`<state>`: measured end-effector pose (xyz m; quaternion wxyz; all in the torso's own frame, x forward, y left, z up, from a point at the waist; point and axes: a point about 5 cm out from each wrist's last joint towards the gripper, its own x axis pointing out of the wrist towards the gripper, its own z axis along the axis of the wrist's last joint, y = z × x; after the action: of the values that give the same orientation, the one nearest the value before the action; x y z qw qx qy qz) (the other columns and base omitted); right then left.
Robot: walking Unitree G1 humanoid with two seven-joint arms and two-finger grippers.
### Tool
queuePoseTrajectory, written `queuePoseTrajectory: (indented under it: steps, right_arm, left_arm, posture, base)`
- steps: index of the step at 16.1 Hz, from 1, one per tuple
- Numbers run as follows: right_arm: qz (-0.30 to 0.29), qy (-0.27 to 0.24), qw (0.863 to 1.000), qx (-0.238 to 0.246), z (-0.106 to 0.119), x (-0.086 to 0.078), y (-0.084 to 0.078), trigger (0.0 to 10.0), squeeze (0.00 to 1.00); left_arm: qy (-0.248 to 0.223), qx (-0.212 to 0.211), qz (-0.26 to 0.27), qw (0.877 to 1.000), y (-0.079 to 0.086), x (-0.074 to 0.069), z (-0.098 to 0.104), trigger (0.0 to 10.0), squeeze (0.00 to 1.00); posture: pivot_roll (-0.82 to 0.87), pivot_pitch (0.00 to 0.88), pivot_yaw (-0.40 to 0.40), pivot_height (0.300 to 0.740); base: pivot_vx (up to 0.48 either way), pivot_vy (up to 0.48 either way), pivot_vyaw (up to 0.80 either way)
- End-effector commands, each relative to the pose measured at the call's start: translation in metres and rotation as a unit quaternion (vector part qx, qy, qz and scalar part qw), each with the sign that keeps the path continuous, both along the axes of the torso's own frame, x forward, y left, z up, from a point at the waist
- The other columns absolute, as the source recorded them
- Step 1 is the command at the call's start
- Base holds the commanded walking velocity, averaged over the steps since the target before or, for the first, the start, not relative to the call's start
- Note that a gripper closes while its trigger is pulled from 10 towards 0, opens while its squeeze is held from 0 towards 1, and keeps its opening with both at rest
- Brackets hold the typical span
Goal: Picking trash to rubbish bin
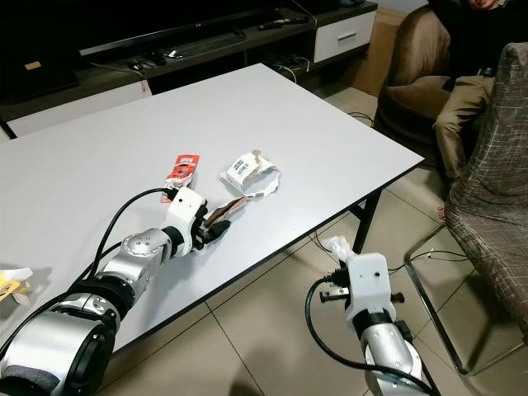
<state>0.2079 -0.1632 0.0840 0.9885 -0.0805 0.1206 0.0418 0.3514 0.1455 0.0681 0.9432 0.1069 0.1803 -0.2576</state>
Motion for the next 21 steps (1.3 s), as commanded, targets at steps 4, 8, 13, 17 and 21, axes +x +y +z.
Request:
queuePoseTrajectory:
  steps: [4, 8, 13, 17, 21]
  right_arm:
    - [-0.002, 0.002, 1.000, -0.008, 0.000, 0.003, -0.002, 10.0, 0.00]
    - [-0.003, 0.000, 1.000, -0.009, 0.001, 0.004, -0.002, 10.0, 0.00]
    - [-0.002, 0.000, 1.000, -0.010, -0.001, 0.008, -0.002, 10.0, 0.00]
    - [-0.003, 0.000, 1.000, -0.010, -0.002, 0.011, 0.000, 10.0, 0.00]
    - [-0.007, -0.005, 1.000, -0.010, -0.002, 0.013, 0.000, 10.0, 0.00]
  left_arm:
    - [0.003, 0.003, -0.007, 1.000, 0.000, 0.002, 0.002, 0.0, 0.00]
    - [0.003, -0.002, -0.010, 1.000, -0.001, 0.002, 0.003, 0.0, 0.00]
    - [0.007, -0.009, -0.008, 1.000, 0.002, 0.001, 0.002, 0.0, 0.00]
    - [0.013, -0.020, -0.005, 1.000, 0.006, 0.000, 0.001, 0.0, 0.00]
    - [-0.011, -0.112, 0.026, 0.993, 0.016, 0.005, 0.014, 0.0, 0.00]
  posture:
    - [-0.14, 0.000, 0.066, 0.740]
    - [-0.13, 0.000, 0.064, 0.740]
    - [-0.12, 0.000, 0.064, 0.740]
    - [-0.12, 0.000, 0.066, 0.740]
    - [-0.12, 0.000, 0.075, 0.740]
  base:
    - [0.000, 0.000, 0.00]
    - [0.000, 0.000, 0.00]
    - [0.000, 0.000, 0.00]
    - [0.000, 0.000, 0.00]
    - [0.000, 0.000, 0.00]
